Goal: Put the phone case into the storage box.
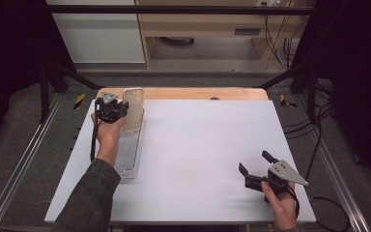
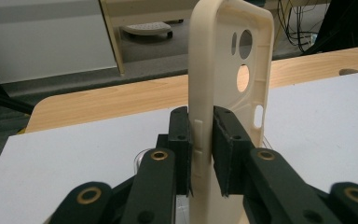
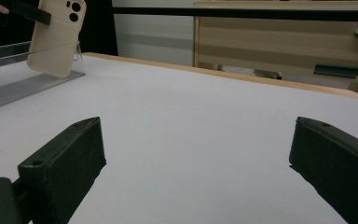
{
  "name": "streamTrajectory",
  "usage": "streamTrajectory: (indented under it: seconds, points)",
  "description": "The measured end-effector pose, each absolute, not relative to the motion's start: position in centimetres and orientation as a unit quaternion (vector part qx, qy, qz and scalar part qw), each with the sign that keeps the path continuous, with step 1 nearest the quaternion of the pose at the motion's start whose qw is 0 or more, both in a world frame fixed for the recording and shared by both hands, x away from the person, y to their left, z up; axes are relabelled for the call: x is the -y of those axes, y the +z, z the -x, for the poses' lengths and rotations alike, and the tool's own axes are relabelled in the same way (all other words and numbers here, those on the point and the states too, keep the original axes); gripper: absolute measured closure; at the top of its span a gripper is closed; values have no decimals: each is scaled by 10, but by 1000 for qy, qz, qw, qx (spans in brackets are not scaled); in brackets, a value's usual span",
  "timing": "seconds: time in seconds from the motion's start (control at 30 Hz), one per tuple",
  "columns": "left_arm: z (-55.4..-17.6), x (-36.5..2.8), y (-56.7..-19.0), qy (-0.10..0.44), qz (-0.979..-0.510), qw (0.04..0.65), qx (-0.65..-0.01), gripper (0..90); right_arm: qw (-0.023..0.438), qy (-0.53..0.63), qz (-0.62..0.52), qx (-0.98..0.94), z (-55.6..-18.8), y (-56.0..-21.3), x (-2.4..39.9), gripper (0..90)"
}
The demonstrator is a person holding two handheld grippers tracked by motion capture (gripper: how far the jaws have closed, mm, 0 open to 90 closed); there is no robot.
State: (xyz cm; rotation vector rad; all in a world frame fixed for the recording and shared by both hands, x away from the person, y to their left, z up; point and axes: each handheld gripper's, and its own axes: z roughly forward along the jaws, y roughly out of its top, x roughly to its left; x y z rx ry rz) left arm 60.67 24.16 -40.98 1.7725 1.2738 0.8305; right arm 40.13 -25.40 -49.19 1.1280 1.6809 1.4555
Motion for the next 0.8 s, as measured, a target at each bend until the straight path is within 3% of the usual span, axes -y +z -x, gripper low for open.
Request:
streamTrajectory:
  seconds: [0.17,0.2,0.27,0.3,0.33,0.47,0.8]
  points:
    - [-607,-241,-410,335,-699,388,-498,719,319,554,-428,-639,-401,-492,254,33]
    - [-607,-241,-410,338,-700,385,-498,618,318,554,-429,-639,-401,-492,254,33]
    - [-608,-241,-409,340,-701,380,-499,565,318,554,-429,-639,-401,-492,254,33]
    - [-608,-241,-409,342,-704,374,-497,472,318,555,-428,-639,-401,-492,254,32]
    - [-609,-240,-408,346,-706,369,-495,444,318,555,-428,-639,-401,-492,254,32]
    - [-609,-239,-402,354,-707,368,-490,384,318,555,-426,-639,-401,-492,254,32]
    - [-610,-240,-398,349,-705,383,-485,341,316,556,-430,-637,-401,-492,254,31]
